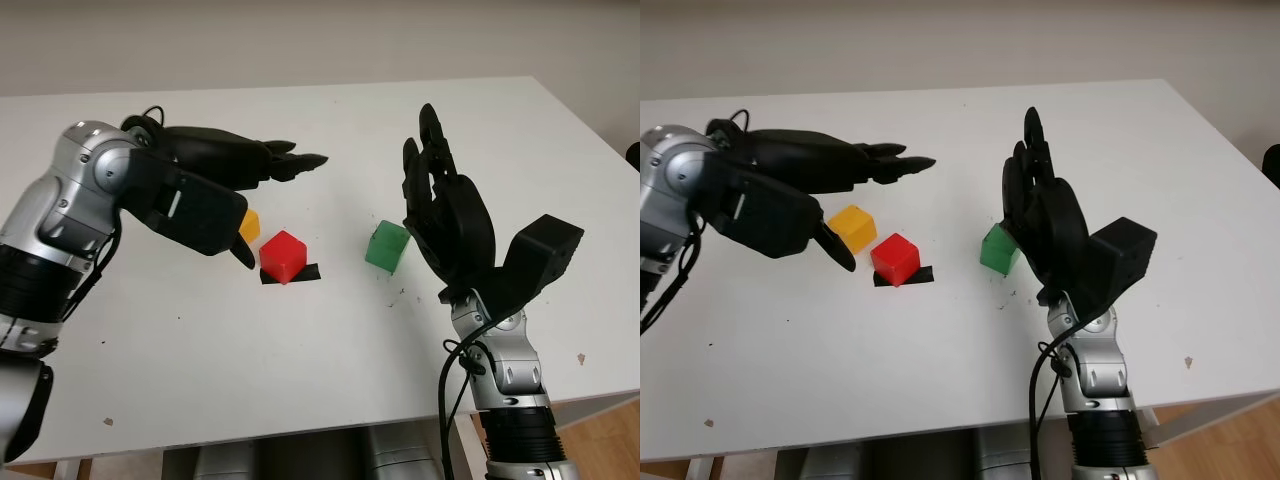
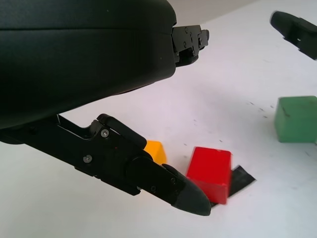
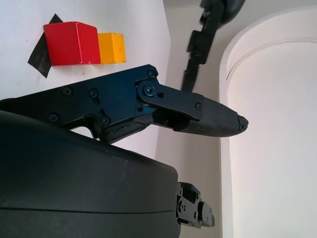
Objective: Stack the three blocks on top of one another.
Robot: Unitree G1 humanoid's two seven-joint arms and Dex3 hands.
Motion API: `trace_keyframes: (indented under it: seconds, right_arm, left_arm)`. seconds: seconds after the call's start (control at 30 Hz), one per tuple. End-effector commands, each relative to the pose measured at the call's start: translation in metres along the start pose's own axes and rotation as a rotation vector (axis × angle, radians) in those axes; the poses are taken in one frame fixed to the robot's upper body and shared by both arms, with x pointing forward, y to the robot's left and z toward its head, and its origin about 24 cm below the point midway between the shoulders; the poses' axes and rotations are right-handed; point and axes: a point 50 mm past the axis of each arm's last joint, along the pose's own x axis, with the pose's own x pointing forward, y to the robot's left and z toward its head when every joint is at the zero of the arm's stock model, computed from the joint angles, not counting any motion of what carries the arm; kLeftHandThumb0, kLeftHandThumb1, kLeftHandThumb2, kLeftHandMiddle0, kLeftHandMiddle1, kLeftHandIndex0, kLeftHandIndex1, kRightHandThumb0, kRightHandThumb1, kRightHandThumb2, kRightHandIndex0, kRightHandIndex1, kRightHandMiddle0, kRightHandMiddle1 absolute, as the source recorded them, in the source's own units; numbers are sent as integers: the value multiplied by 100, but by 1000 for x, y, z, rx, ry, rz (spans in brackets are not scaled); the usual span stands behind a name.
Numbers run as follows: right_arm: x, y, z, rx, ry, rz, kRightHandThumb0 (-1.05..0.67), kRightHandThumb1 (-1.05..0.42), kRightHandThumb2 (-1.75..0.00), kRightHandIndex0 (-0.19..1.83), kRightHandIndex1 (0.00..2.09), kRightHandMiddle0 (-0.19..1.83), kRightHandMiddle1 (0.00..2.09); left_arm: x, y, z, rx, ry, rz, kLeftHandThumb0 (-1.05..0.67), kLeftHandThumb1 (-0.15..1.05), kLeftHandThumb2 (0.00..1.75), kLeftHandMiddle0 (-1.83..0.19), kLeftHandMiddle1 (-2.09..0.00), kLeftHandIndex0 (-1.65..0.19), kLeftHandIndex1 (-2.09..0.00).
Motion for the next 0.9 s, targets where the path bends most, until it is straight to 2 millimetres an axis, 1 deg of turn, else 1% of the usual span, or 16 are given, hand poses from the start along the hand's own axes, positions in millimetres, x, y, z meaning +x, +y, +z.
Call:
trace_keyframes:
  seconds: [0.0,0.07,0.1,0.13,0.17,0.23,0.27,0.37,0.47,0.57,0.73,0.87]
  right_arm:
    - [5,1,5,-6,-30,8,-73,-105,-65,-19,0,-19,0]
    - [6,0,6,-8,-31,6,-72,-105,-66,-19,0,-19,0]
    - [6,0,6,-8,-32,6,-72,-105,-66,-19,0,-19,0]
    - [6,0,6,-7,-33,6,-72,-105,-66,-19,0,-19,0]
    - [6,0,6,-5,-35,6,-72,-105,-66,-19,0,-19,0]
    - [6,0,6,-3,-37,5,-72,-105,-65,-19,0,-19,0]
    - [6,0,7,-5,-40,5,-72,-105,-65,-19,0,-19,0]
    - [6,0,8,-13,-43,1,-72,-105,-66,-19,0,-19,0]
    - [6,-1,9,-19,-46,-1,-73,-105,-66,-19,0,-19,0]
    - [5,-1,9,-18,-48,-4,-73,-105,-66,-19,0,-19,0]
    - [4,0,8,-9,-43,-4,-72,-105,-66,-19,0,-19,0]
    - [4,-1,7,-9,-36,-4,-71,-105,-66,-19,0,-19,0]
  left_arm:
    - [-12,9,-5,43,46,72,-62,81,5,19,0,18,-1]
    - [-16,14,-10,85,99,129,-59,81,5,19,0,14,-4]
    - [-16,16,-13,115,128,156,-57,81,5,19,-1,9,-6]
    - [-15,17,-15,150,150,179,-57,80,5,10,-5,-1,-8]
    - [-14,17,-18,184,169,194,-58,80,5,2,-7,-7,-8]
    - [-9,16,-23,238,204,193,-57,79,5,-11,-9,-16,-8]
    - [-7,14,-26,260,215,186,-56,78,5,-13,-9,-18,-8]
    - [0,10,-37,329,238,156,-59,77,5,-13,-7,-21,-7]
    - [6,7,-47,351,262,124,-60,77,5,-10,-5,-19,-6]
    - [11,6,-52,376,269,108,-63,78,5,-8,-4,-19,-6]
    - [18,3,-52,435,248,73,-66,77,5,-9,-5,-20,-6]
    - [23,2,-51,424,219,67,-68,77,5,-8,-5,-20,-5]
